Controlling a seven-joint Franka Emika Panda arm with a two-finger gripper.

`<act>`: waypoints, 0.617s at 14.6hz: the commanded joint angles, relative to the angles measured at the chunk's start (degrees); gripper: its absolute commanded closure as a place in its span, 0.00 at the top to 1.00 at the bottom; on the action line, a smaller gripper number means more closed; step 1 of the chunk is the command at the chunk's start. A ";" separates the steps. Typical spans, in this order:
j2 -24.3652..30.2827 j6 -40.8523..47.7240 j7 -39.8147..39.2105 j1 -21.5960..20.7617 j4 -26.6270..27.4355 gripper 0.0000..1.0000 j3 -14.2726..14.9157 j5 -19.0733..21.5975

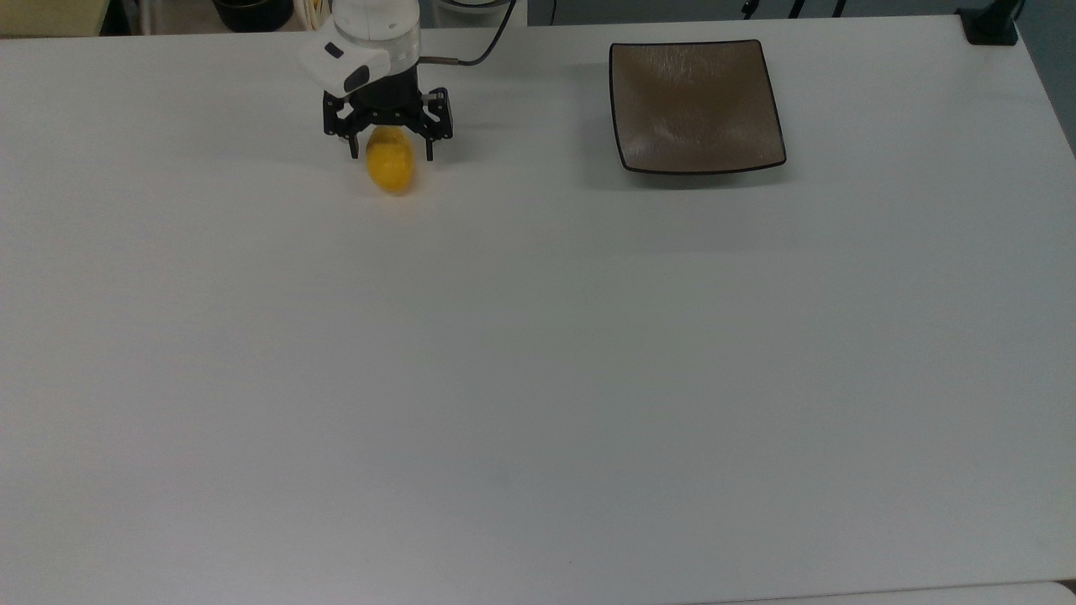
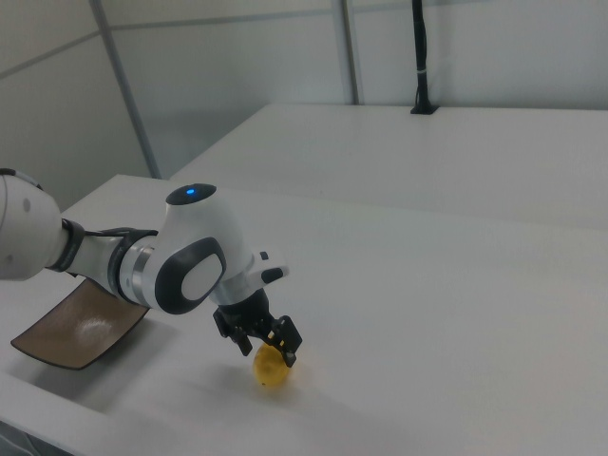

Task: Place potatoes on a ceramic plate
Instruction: 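Lower the gripper around the yellow potato and close it, then lift the grasped potato up off the table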

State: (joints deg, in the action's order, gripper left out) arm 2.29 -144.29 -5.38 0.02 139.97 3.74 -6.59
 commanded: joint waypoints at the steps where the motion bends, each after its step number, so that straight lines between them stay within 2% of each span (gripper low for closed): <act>1: -3.07 -3.28 -1.04 0.07 0.21 0.94 0.48 -1.23; 4: -3.34 -3.46 -1.04 0.07 0.04 0.58 0.48 -1.94; 5: -3.60 -3.46 -1.30 0.07 -0.05 0.41 0.48 -2.28; 7: -3.52 -3.37 -1.74 0.15 -0.14 0.14 0.57 -2.46; 9: -3.17 -3.02 -1.74 0.24 -0.23 0.01 0.57 -2.46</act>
State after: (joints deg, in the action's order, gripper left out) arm -1.10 -146.45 -5.96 0.05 139.81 3.76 -7.98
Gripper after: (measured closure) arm 0.410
